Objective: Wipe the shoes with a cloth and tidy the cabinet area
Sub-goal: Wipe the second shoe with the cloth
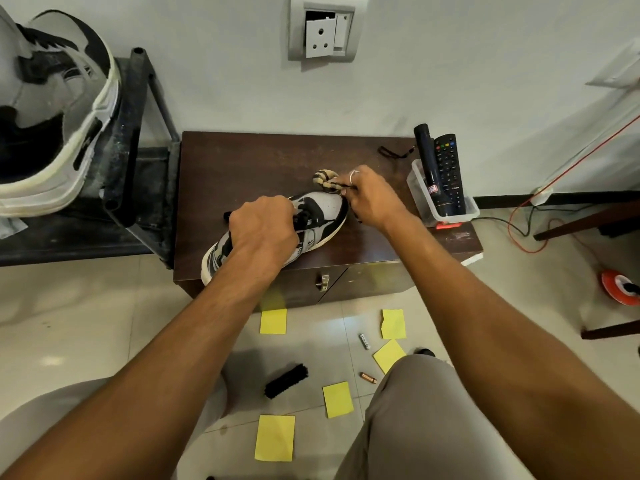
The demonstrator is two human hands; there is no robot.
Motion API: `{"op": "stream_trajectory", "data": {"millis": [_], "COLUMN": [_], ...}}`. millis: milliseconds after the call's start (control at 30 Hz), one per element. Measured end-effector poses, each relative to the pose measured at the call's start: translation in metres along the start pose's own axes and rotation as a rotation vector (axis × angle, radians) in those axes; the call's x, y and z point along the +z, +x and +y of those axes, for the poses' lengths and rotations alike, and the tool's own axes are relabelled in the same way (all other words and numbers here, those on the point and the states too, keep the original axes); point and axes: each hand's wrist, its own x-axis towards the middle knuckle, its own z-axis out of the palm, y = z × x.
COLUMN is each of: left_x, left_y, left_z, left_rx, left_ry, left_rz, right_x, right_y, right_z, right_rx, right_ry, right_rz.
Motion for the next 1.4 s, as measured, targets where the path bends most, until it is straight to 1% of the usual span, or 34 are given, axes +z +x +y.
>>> {"op": "stream_trajectory", "data": {"millis": [133,267,333,467,533,600,667,733,800,833,933,1000,1100,1167,1267,1333,1400], "left_x": [0.0,-0.002,-0.004,-0.007,-0.009,-0.013,-0.019,-0.026,-0.037,-0.041,-0.049,-0.042,-0.034,-0.033,-0.03,-0.028,-0.025], "left_y": [0.001,-0.001,-0.003,-0.004,-0.005,-0.005,-0.004,-0.001,0.002,0.002,-0.007,-0.016,-0.017,-0.011,0.001,0.007,0.012], "left_z": [0.0,0.001,0.001,0.002,0.002,0.001,-0.002,-0.006,-0.012,-0.015,-0.02,-0.021,-0.02,-0.022,-0.033,-0.042,-0.05], "left_rx": [-0.003,0.008,0.009,0.012,0.017,0.021,0.025,0.03,0.015,-0.008,-0.105,-0.113,-0.109,-0.101,-0.015,0.043,0.098], "left_ry": [0.007,0.016,0.022,0.012,0.003,-0.022,-0.058,-0.111,-0.129,-0.076,0.142,0.157,0.121,0.163,0.343,0.364,0.328], "left_rz": [-0.005,-0.01,-0.009,-0.021,-0.021,-0.04,-0.085,-0.174,-0.29,-0.334,-0.401,-0.424,-0.371,-0.296,-0.077,0.041,0.127], "right_x": [0.035,0.07,0.084,0.078,0.076,0.073,0.066,0.06,0.055,0.053,0.049,0.05,0.049,0.05,0.053,0.053,0.05], "right_y": [-0.033,-0.051,-0.056,-0.082,-0.091,-0.097,-0.1,-0.104,-0.105,-0.103,-0.09,-0.082,-0.078,-0.074,-0.071,-0.068,-0.067], "right_z": [-0.002,-0.009,-0.008,-0.029,-0.03,-0.027,-0.022,-0.012,-0.003,0.002,0.015,0.019,0.01,0.006,0.005,0.005,0.008], "right_rx": [0.189,0.338,0.394,0.419,0.431,0.394,0.36,0.39,0.449,0.473,0.479,0.449,0.402,0.377,0.337,0.331,0.341], "right_ry": [0.241,0.602,0.7,0.753,0.743,0.713,0.708,0.731,0.779,0.792,0.786,0.757,0.741,0.767,0.76,0.79,0.818], "right_rz": [0.231,0.334,0.351,0.322,0.274,0.21,0.125,0.09,0.176,0.234,0.355,0.378,0.403,0.426,0.48,0.514,0.523]}}
